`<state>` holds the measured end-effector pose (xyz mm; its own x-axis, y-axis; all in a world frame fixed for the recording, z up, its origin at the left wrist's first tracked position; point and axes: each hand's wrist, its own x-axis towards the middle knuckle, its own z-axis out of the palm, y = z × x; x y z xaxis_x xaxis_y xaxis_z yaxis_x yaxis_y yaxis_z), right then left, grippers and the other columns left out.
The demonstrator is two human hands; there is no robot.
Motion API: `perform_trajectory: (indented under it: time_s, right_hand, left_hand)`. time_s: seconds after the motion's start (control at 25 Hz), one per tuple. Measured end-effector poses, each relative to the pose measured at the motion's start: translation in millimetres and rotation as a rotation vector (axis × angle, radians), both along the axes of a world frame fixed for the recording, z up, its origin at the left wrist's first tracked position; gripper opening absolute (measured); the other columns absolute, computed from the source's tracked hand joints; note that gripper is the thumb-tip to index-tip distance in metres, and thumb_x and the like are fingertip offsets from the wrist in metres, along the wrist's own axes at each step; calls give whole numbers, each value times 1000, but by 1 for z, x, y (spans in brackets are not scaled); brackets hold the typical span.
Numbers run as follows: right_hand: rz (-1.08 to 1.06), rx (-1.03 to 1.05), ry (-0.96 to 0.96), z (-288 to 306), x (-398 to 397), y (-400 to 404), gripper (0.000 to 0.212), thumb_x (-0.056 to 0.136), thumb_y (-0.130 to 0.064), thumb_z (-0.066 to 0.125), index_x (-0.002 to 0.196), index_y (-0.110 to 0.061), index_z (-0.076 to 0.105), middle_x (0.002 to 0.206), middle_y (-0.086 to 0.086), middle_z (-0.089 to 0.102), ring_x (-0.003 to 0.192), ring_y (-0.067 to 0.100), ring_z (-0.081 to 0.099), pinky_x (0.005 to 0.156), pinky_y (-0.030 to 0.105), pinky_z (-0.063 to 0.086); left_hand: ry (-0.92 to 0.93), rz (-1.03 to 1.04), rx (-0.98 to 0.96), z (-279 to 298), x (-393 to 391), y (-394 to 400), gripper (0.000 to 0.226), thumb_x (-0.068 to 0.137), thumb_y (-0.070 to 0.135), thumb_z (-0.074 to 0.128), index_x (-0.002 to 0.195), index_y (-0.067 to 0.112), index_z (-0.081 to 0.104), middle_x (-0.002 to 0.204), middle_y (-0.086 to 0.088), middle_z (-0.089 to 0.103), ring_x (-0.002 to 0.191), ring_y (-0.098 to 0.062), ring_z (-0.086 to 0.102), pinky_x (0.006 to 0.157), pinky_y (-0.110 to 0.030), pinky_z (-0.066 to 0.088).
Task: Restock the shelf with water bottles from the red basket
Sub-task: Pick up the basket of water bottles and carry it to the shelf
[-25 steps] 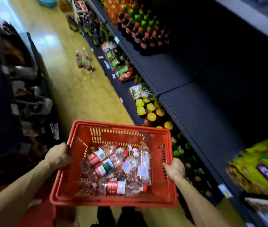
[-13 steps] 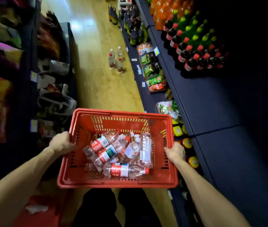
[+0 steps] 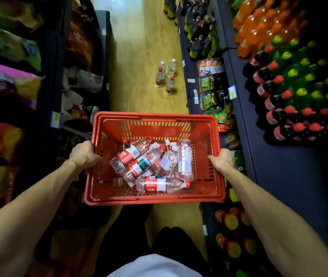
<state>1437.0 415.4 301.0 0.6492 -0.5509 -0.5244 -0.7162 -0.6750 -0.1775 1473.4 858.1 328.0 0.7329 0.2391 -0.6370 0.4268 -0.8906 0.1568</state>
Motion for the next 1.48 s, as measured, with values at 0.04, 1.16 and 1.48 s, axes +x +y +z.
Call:
perform_trajectory:
  time_s: [0.04,1.16,1.48]
  right_hand:
    - [-1,3,3,-2,23,3,43,87,-35,76,113,-1,71,115,24,71,110,42,67,87,43,55]
    - [266,67,-49,-57,715,-2,40,84,-40,74,106,-7,73,110,23,72,106,42,68,82,41,54]
    - [270,31,-40,-127,914,39,40,85,-42,73,106,-8,72,111,23,72,107,41,68,83,41,54]
  left_hand:
    - [1,7,-11,1,21,3,36,74,32,82,100,14,64,90,-11,66,95,-37,70,77,-35,54]
    - [-52,266,12,-38,577,-6,38,62,40,81,92,21,66,97,-14,76,94,-38,72,79,-41,56]
    - [-154,363,-102,-118,740,14,41,71,30,86,97,11,60,106,-23,72,104,-45,67,82,-44,49]
